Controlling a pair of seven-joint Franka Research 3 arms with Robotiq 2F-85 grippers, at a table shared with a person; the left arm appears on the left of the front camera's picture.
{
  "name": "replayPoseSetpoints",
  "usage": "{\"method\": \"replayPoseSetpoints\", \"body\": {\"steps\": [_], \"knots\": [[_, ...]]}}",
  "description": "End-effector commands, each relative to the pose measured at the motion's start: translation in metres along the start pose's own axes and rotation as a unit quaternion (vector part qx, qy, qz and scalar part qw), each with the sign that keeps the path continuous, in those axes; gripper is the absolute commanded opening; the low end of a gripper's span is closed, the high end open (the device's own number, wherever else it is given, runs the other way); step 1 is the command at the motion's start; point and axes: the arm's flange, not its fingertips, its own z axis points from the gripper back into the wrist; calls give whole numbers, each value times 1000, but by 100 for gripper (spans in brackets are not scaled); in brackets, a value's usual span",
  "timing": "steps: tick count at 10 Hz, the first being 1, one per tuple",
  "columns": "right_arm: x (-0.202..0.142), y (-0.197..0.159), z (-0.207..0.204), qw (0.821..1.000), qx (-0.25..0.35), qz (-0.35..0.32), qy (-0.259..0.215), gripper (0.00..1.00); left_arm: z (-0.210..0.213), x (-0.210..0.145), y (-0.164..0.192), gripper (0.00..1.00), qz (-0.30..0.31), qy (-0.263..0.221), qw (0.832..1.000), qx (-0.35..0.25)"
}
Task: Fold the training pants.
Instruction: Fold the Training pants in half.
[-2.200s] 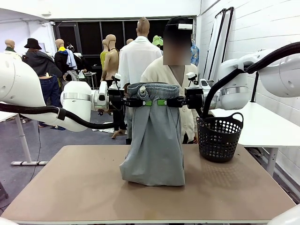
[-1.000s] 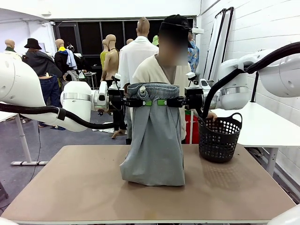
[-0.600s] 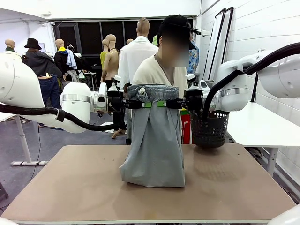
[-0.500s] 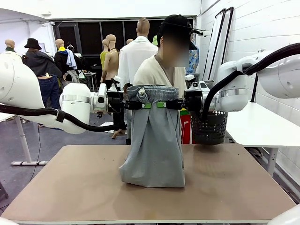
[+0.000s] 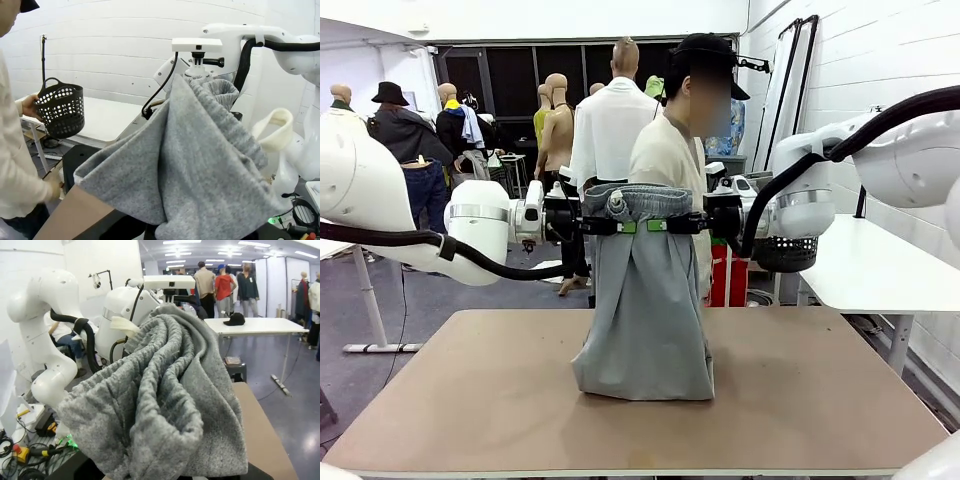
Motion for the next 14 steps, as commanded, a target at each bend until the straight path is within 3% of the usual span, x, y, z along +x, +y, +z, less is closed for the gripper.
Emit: {"method": "replayPoseSetpoints", "body": {"steps": [1, 5, 9, 12, 13, 14], "knots": [[26, -30, -15, 999, 29, 16, 16, 0, -7, 23, 31, 0, -2, 3, 1000, -14], [75, -64, -22, 997, 35, 52, 34, 0, -11, 76, 67, 0, -27, 10, 999, -23], [127, -94, -25, 994, 29, 92, 52, 0, -5, 120, 97, 0, -47, 24, 999, 10], [133, -114, -23, 994, 20, 90, 52, 0, 1, 129, 120, 0, -48, 27, 998, 37], [129, -117, -23, 995, 20, 85, 45, 0, 7, 122, 98, 0, -59, 14, 998, 11], [125, -108, -14, 994, 8, 103, 43, 0, 7, 122, 98, 0, -59, 14, 998, 11]]}}
